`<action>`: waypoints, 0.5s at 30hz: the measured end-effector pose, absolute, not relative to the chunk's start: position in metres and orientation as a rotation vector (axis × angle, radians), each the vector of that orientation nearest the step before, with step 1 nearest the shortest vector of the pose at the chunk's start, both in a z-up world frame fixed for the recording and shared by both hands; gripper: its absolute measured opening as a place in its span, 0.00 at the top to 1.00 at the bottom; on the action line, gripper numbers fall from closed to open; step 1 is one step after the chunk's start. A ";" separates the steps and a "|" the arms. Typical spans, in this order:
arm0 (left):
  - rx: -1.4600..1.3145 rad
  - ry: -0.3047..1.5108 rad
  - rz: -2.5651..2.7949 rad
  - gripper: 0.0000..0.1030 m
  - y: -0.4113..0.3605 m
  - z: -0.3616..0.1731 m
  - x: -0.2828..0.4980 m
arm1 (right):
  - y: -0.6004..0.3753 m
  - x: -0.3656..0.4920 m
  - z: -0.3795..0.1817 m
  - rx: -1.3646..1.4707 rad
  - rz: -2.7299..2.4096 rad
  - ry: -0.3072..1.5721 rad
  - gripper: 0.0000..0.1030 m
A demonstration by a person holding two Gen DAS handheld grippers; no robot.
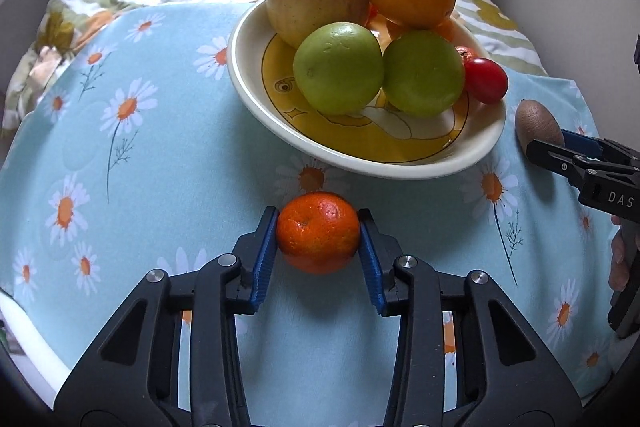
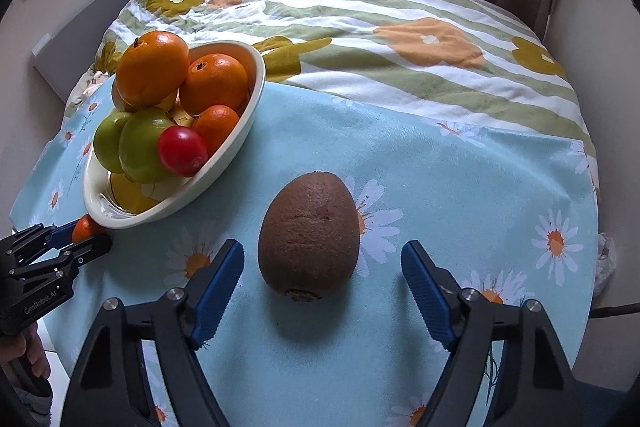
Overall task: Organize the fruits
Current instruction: 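Grasp the small mandarin with the left tool while the right tool grasps the brown kiwi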
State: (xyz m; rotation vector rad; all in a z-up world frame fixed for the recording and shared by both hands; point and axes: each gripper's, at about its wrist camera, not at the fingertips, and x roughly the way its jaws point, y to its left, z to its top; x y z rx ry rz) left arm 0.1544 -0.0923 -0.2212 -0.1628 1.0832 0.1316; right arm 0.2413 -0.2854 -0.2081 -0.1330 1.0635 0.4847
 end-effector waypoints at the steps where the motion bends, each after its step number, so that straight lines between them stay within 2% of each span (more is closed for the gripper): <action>1: -0.167 1.083 0.129 0.58 -0.092 -0.221 0.154 | -0.284 0.242 -0.208 -0.133 0.490 1.063 0.26; 8: -0.179 1.068 0.155 0.58 -0.088 -0.217 0.147 | -0.278 0.242 -0.209 -0.135 0.500 1.043 0.28; 15: -0.183 1.052 0.177 0.58 -0.088 -0.207 0.139 | -0.271 0.244 -0.213 -0.177 0.481 1.021 0.48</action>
